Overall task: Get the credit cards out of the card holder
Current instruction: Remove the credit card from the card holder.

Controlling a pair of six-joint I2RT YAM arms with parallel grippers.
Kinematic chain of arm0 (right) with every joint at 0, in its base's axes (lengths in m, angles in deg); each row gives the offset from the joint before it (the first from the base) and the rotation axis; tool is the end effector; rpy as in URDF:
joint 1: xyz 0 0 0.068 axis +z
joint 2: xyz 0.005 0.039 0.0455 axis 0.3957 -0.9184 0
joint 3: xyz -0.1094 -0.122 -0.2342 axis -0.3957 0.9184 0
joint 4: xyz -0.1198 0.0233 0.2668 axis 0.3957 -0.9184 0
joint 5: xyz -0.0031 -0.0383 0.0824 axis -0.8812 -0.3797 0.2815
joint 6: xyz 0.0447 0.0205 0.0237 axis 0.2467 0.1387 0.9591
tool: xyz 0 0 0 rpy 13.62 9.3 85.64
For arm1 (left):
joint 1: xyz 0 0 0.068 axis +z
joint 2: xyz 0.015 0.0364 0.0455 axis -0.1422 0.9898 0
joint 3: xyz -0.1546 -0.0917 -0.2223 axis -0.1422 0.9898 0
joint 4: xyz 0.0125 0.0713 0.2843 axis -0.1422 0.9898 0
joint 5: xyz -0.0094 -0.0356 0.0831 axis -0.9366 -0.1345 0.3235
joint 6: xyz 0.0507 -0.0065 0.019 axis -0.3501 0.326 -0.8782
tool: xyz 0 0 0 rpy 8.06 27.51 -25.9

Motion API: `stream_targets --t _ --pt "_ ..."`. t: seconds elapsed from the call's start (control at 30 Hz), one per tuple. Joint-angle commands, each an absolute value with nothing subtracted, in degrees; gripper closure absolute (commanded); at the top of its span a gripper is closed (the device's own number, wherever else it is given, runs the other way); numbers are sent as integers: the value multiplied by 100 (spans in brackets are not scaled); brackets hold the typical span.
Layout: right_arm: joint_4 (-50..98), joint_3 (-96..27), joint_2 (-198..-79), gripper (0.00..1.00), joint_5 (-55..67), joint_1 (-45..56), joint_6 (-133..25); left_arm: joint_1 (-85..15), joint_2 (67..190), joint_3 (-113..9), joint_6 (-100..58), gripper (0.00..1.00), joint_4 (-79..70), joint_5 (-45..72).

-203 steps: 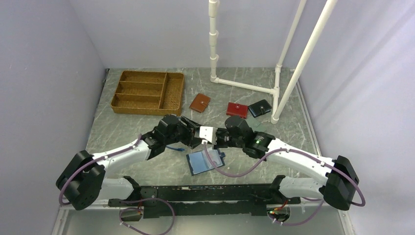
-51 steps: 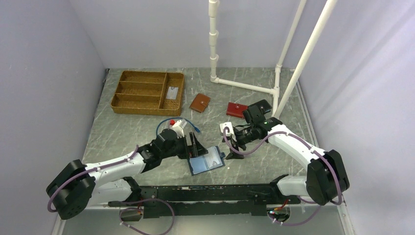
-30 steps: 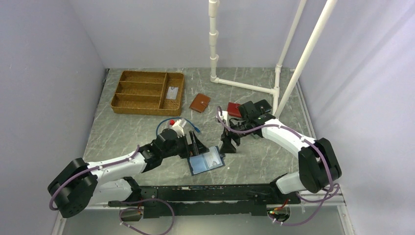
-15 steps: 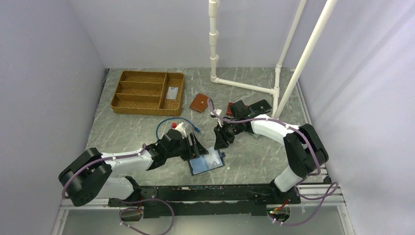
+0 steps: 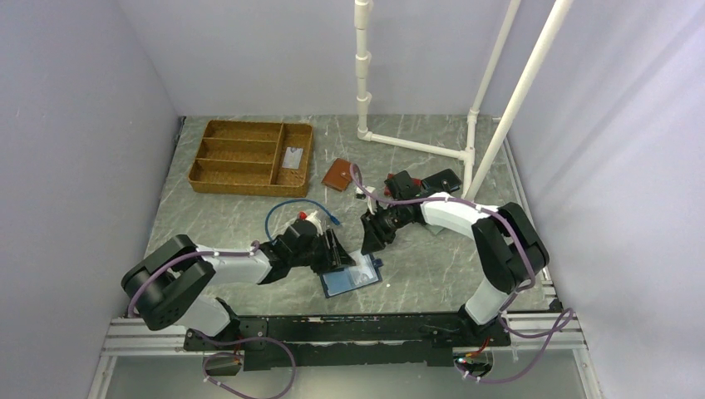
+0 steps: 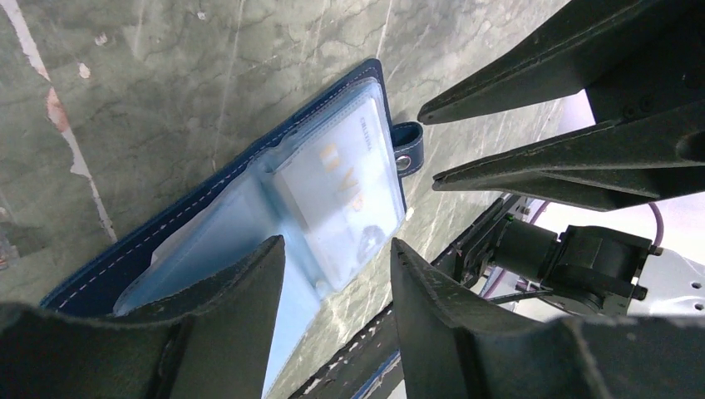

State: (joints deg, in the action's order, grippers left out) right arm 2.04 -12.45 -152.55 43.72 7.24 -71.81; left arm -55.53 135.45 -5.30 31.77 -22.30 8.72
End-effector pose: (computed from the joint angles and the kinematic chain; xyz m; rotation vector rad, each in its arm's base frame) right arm 0.2757 0.1930 0.1600 -1.1516 2.3482 1.1748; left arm 0.1788 -0.2065 0.1224 -0.2246 2.5227 -1.2122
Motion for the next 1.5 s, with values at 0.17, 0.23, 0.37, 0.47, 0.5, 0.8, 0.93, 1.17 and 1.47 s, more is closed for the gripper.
stream_targets --t 0.17,0.23,0.37,0.47,0.5,0.8,0.93,1.17,1.47 --pt "452 -1507 -15568 65 4573 805 -6817 -5581 13594 -788 3178 45 -2139 903" --pt "474 -1505 -15603 65 4531 812 -6780 -5584 13639 -802 3187 45 -2119 897" --pt "479 -1518 -15670 65 4508 817 -6711 -5597 13744 -854 3187 45 -2110 869" --pt "472 -1533 -15719 65 4511 824 -6674 -5605 13832 -888 3196 45 -2092 883" --pt "458 -1536 -15755 65 4503 824 -6659 -5606 13875 -888 3203 45 -2086 888" --pt "404 -1589 -15950 65 4154 822 -6590 -5607 14098 -917 3227 60 -2033 929" --pt "368 -1610 -15997 64 4070 833 -6589 -5606 14153 -944 3217 66 -1915 998" --pt "297 -1649 -15999 60 4083 860 -6640 -5601 14274 -970 3239 85 -1775 1117" --pt "181 -1721 -16016 53 3965 933 -6765 -5606 14451 -965 3274 100 -1745 1217"
